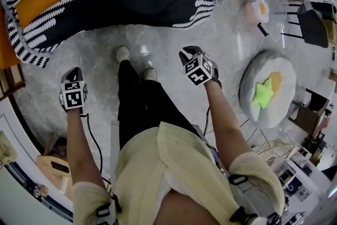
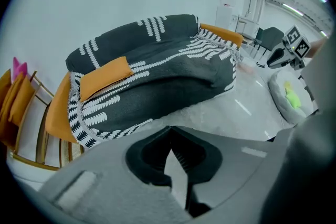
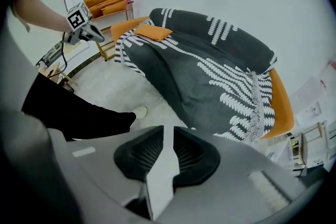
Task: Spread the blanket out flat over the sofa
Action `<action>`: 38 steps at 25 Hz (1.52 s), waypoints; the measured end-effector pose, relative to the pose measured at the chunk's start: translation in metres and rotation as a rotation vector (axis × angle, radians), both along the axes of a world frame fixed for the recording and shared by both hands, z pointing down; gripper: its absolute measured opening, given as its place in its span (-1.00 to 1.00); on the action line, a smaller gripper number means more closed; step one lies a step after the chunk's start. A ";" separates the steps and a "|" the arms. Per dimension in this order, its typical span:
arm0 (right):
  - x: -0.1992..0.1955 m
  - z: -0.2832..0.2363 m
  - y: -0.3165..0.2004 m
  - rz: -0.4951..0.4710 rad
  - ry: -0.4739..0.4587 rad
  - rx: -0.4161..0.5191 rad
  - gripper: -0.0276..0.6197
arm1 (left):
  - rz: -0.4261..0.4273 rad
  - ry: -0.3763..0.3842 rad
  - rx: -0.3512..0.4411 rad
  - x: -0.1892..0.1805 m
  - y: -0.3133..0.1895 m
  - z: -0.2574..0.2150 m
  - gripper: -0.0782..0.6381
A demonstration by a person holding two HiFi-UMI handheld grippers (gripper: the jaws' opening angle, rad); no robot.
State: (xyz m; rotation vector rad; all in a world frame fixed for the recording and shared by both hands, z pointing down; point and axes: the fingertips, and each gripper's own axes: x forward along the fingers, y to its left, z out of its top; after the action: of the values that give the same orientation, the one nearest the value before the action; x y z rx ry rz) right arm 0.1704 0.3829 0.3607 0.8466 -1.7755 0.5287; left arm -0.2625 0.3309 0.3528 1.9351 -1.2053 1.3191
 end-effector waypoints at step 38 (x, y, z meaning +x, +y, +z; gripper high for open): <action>0.017 -0.114 -0.070 0.224 -0.126 0.251 -0.76 | -0.002 0.128 0.221 0.063 -0.055 -0.114 -0.77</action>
State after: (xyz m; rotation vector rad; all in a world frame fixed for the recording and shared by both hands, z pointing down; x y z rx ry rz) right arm 0.1878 0.3125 0.2467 1.2195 -1.8994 0.5193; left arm -0.1993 0.2755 0.2391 2.1343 -1.3351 1.0809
